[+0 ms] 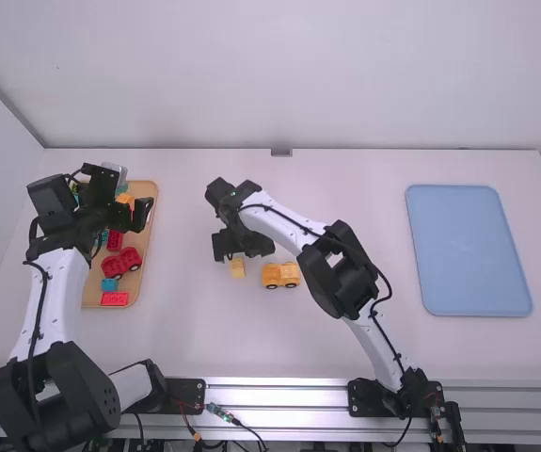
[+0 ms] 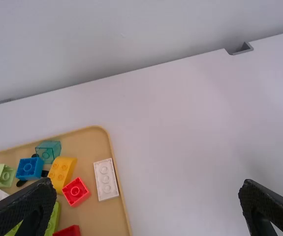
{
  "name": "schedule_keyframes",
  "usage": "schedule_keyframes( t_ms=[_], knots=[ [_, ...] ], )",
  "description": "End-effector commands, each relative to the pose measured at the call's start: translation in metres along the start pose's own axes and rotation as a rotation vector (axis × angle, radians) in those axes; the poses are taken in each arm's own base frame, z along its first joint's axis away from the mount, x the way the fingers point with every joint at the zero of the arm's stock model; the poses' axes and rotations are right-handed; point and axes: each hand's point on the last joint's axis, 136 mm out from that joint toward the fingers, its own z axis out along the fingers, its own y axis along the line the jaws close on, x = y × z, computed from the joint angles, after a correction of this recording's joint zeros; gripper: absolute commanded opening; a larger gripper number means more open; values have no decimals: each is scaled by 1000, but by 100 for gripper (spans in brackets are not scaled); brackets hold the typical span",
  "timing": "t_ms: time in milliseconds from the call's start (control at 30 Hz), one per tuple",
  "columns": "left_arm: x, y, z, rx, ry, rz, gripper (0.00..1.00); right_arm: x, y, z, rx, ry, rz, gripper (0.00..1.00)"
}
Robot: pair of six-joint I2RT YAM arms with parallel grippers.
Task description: Assemble lego blocks to make yellow taxi
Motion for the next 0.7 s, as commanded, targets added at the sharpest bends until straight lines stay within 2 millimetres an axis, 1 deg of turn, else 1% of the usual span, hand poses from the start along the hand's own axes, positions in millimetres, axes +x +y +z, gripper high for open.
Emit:
schedule_keyframes(
  t_ms=[0,33,67,133,233,267,367,467,500,533,567,600,633,667],
  knots=[
    [-3,-7,-3,21,-13,-3,99,-28,-4,-30,44,-101,-99,99],
    [-1,-8,-3,25,-5,-25,99,-34,-5,-46,29,-109,-150,99],
    [-1,-8,-3,26,-5,-38,99,-35,-4,-50,22,-110,-166,100],
    [-4,-13,-4,59,-19,-67,99,-41,-12,-64,19,-114,-202,96],
    [-13,-23,-5,121,-61,-132,99,-46,-31,-83,27,-111,-226,91],
    [-15,-24,-5,132,-69,-159,99,-48,-36,-87,29,-111,-233,91],
    [-18,-26,-6,160,-72,-295,99,-51,-53,-104,-2,-105,-281,87],
    [-13,-31,-3,166,-48,-312,99,-53,-62,-110,-38,-101,-315,86],
    [-10,-32,-1,161,-33,-313,99,-55,-68,-113,-36,-111,-314,87],
    [-7,-34,2,147,-13,-310,99,-60,-84,-115,-1,-119,-288,88],
    [-6,-34,3,139,-4,-307,99,-62,-92,-115,20,-123,-272,93],
    [-5,-35,6,124,5,-291,99,-65,-104,-115,58,-126,-243,100],
    [-4,-37,10,99,22,-251,99,-69,-127,-115,135,-132,-191,99],
    [-4,-40,12,88,32,-226,99,-71,-141,-115,180,-135,-159,99]
  ],
)
